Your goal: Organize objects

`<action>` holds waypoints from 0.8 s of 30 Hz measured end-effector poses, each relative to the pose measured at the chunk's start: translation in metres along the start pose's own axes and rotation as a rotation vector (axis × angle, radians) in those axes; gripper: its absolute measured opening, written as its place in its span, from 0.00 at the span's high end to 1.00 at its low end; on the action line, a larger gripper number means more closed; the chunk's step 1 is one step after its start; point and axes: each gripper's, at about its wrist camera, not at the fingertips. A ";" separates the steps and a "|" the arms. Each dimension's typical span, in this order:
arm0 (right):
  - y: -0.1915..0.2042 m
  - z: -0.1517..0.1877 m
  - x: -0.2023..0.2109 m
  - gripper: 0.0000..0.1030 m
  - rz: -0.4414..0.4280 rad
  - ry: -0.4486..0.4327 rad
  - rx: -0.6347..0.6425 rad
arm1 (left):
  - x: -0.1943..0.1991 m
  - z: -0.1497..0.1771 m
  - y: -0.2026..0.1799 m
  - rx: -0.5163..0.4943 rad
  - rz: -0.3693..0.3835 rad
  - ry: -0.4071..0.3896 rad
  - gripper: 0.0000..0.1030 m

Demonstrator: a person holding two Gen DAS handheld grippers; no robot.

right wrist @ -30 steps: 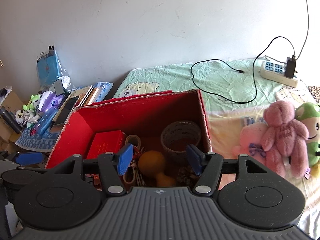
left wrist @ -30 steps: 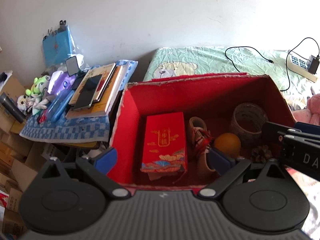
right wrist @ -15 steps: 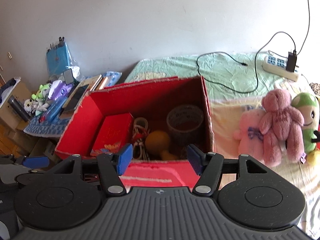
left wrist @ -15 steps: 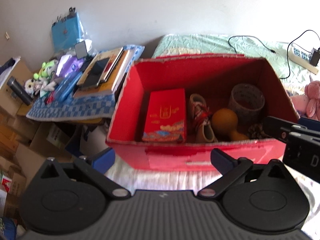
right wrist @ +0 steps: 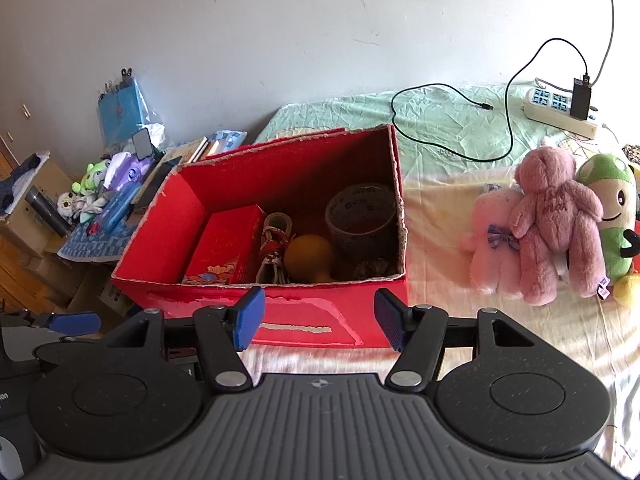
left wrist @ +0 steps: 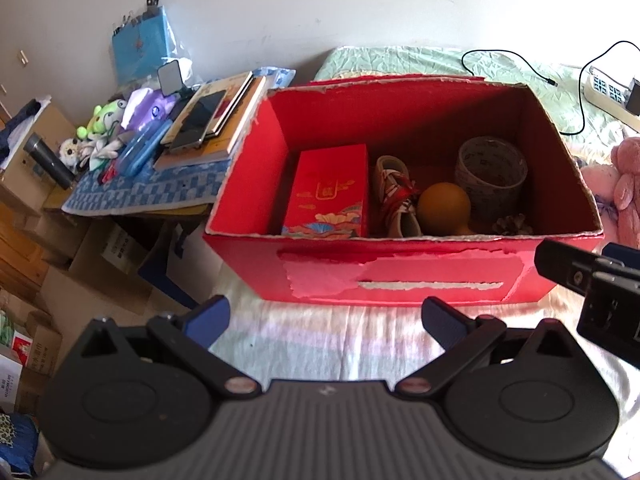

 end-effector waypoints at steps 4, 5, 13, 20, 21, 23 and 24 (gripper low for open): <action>0.002 -0.005 0.004 0.38 -0.009 -0.053 -0.001 | 0.006 -0.002 -0.001 0.002 -0.018 -0.024 0.02; 0.002 -0.007 0.004 0.38 -0.008 -0.061 -0.007 | 0.007 -0.003 0.000 0.002 -0.019 -0.029 0.02; 0.007 -0.035 -0.008 0.39 -0.020 -0.123 -0.057 | 0.010 -0.030 0.012 -0.023 0.000 -0.098 0.02; 0.017 -0.049 -0.034 0.39 -0.026 -0.129 -0.073 | -0.009 -0.061 0.026 -0.059 0.047 -0.126 0.02; 0.017 -0.050 -0.038 0.39 -0.026 -0.127 -0.077 | -0.013 -0.065 0.027 -0.066 0.050 -0.129 0.02; 0.017 -0.052 -0.046 0.39 -0.026 -0.120 -0.084 | -0.021 -0.070 0.028 -0.083 0.064 -0.129 0.02; 0.017 -0.053 -0.050 0.40 -0.027 -0.117 -0.090 | -0.025 -0.073 0.028 -0.091 0.071 -0.128 0.02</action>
Point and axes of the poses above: each gripper's, at about its wrist camera, not at the fingertips, and x roughly against the way its jaws point, y to its left, z to its underside, and after that the axes turned 11 degrees about y, right-handed
